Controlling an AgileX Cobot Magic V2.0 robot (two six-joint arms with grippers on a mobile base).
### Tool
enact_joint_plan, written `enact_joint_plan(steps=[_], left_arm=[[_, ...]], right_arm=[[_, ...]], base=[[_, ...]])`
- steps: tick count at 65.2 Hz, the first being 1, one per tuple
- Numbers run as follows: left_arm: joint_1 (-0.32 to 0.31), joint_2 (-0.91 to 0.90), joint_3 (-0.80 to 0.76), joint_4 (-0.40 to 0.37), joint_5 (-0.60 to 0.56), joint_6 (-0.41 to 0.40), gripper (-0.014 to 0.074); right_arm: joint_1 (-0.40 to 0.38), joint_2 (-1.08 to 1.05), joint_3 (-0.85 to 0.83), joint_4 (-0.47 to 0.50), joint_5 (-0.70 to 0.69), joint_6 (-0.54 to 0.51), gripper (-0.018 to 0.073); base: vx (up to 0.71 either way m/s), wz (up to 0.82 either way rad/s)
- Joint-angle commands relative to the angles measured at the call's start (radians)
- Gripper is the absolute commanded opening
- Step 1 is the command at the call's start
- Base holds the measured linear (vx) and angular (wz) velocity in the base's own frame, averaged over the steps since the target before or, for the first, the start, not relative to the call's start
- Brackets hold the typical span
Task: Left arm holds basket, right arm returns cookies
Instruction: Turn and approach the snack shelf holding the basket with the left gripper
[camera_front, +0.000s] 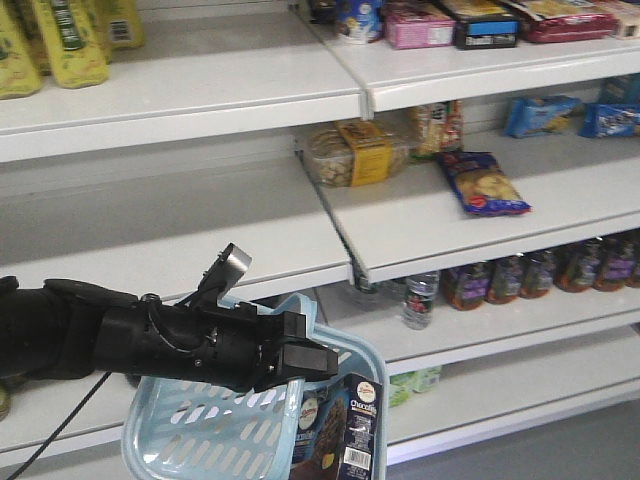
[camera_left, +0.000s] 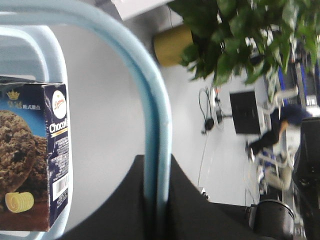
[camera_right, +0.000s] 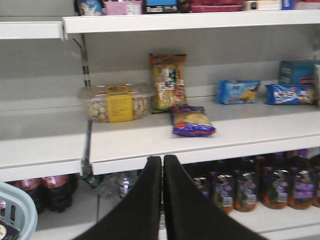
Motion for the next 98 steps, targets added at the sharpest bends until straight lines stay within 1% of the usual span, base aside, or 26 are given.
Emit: enact_joint_plan(steps=[1,19,35,98], left_arm=[[-0.001,-0.054,-0.023,-0.086,0.07,0.01,-0.0006],[-0.001,-0.054,-0.023,-0.086,0.07,0.01,-0.0006],[-0.001,-0.054,-0.023,-0.086,0.07,0.01,-0.0006],[-0.001,-0.054,-0.023,-0.086,0.069,0.01,-0.0006]], right_arm=[[-0.005,-0.008,0.002,-0.003,-0.078,-0.011,-0.0008],[-0.005,-0.008,0.002,-0.003,-0.078,-0.011,-0.0008],[-0.005,-0.008,0.002,-0.003,-0.078,-0.011,-0.0008],[-0.005,-0.008,0.002,-0.003,-0.078,-0.011,-0.0008]], base=[[0.13,0.71],[0.13,0.62],[0.11,0.31],[0.08,0.0]])
